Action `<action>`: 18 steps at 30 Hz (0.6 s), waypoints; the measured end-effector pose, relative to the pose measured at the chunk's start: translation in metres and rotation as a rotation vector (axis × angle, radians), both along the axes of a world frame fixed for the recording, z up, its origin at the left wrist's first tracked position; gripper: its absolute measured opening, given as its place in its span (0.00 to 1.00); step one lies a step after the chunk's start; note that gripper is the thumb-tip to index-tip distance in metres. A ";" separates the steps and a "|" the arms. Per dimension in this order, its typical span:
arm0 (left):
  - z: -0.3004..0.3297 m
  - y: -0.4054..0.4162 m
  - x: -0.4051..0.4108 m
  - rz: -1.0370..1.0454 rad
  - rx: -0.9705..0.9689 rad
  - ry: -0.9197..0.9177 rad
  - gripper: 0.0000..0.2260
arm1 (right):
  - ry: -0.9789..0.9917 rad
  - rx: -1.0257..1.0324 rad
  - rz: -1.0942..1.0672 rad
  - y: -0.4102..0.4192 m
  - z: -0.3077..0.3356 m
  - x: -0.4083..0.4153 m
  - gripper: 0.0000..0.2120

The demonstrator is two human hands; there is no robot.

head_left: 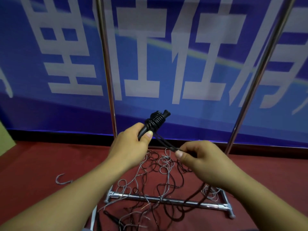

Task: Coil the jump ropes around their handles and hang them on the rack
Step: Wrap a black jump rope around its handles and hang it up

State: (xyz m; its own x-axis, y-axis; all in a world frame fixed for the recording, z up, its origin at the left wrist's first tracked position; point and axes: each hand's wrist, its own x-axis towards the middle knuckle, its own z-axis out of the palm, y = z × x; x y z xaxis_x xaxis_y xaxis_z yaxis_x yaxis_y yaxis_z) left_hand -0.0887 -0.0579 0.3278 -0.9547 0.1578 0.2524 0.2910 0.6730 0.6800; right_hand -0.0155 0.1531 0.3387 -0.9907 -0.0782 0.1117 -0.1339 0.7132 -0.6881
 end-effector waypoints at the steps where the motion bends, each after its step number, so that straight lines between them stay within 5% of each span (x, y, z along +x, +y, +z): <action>1: -0.001 0.000 -0.001 0.002 -0.006 0.000 0.10 | -0.005 0.034 0.024 -0.002 -0.001 0.001 0.12; 18: -0.021 0.009 -0.015 -0.059 -0.263 -0.108 0.07 | 0.113 -0.038 -0.018 -0.016 -0.006 0.013 0.14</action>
